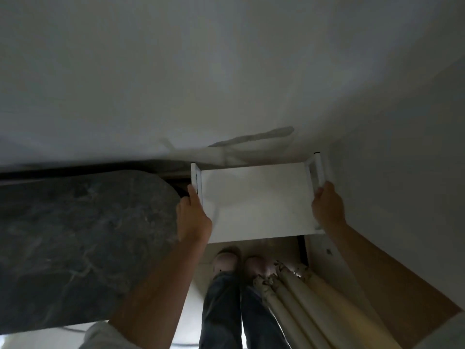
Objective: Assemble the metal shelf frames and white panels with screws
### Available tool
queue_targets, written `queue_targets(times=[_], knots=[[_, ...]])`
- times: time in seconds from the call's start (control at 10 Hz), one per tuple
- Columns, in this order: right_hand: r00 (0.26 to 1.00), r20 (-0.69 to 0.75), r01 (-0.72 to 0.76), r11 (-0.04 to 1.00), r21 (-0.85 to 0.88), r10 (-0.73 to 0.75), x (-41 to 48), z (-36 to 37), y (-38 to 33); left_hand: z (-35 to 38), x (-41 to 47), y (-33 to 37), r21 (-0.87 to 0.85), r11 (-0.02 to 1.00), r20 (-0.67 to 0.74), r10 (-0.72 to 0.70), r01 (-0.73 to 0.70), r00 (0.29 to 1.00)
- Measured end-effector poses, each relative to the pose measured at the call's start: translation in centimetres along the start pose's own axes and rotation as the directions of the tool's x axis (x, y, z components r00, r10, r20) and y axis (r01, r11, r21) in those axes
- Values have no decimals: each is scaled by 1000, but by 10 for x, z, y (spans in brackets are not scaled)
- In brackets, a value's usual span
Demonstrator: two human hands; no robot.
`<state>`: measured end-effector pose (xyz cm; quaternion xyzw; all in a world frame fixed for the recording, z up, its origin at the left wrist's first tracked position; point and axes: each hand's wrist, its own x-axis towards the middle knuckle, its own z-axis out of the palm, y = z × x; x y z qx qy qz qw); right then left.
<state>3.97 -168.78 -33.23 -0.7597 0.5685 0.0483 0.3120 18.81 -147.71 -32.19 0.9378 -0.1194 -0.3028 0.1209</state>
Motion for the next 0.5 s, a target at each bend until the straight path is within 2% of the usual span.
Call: queue_targets(times=[0.1, 0.2, 0.3, 0.4, 0.5], knots=[[999, -9, 50, 998, 34, -49, -3, 2, 3, 3, 0, -2, 52, 998, -19, 31, -30, 999], [996, -29, 82, 995, 64, -80, -3, 7, 8, 6, 1, -3, 7, 996, -59, 85, -85, 995], [997, -9, 74, 996, 58, -74, -4, 6, 8, 8, 4, -6, 106, 971, -93, 226, -216, 970], [997, -11, 80, 997, 13, -80, -2, 5, 9, 10, 8, -13, 259, 906, -33, 354, -334, 935], [991, -131, 14, 995, -94, -26, 2, -8, -1, 11, 11, -16, 322, 859, 32, 411, -398, 911]])
